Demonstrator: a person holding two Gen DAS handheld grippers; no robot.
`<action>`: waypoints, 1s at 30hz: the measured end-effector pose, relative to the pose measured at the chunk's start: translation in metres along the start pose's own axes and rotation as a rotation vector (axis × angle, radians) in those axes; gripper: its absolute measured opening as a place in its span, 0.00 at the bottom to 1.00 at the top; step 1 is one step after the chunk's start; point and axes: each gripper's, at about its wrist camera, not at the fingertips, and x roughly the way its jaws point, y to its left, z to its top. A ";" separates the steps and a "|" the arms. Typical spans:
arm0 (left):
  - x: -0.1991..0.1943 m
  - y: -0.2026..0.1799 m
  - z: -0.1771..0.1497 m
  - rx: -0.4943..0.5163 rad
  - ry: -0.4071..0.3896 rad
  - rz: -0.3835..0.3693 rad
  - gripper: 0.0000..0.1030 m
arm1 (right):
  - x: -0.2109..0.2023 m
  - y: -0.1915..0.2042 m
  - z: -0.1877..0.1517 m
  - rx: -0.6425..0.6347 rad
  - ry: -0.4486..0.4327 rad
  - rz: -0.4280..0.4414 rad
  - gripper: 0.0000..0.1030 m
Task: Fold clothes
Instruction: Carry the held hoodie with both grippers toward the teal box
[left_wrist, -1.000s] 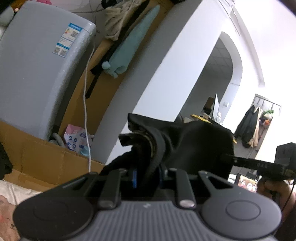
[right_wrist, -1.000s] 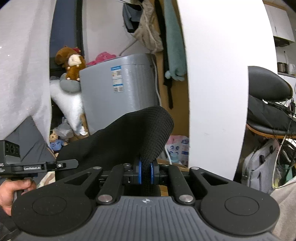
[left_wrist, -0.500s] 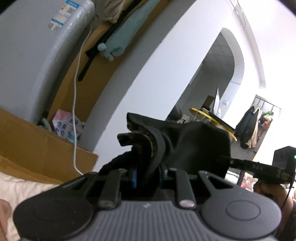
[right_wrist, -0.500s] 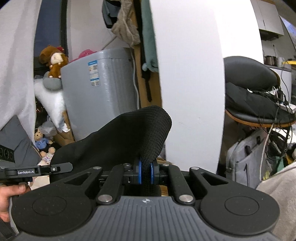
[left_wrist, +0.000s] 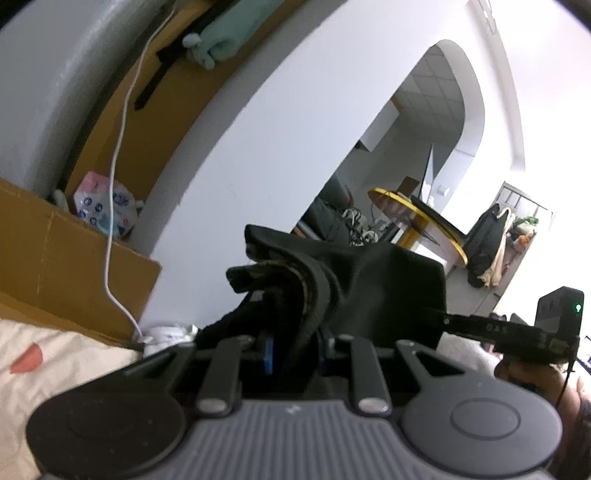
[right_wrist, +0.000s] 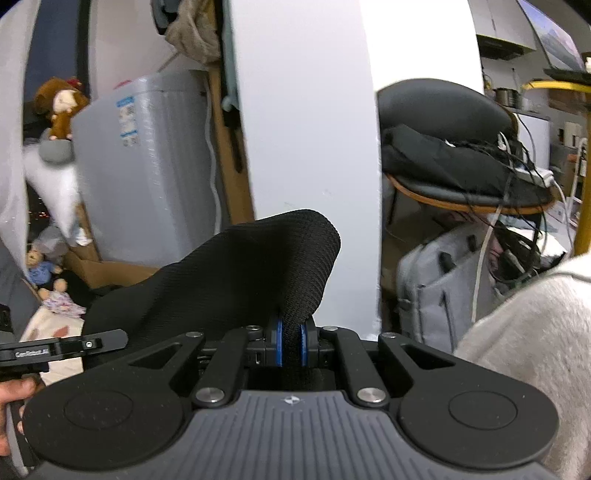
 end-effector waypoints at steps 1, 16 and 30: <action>0.003 0.001 -0.002 -0.004 0.000 -0.003 0.21 | 0.003 -0.003 -0.003 0.002 0.005 -0.006 0.09; 0.056 0.022 -0.046 -0.044 -0.002 0.000 0.21 | 0.060 -0.041 -0.035 -0.024 0.037 -0.109 0.09; 0.101 0.056 -0.078 -0.040 0.012 -0.026 0.21 | 0.114 -0.056 -0.057 -0.093 0.073 -0.200 0.09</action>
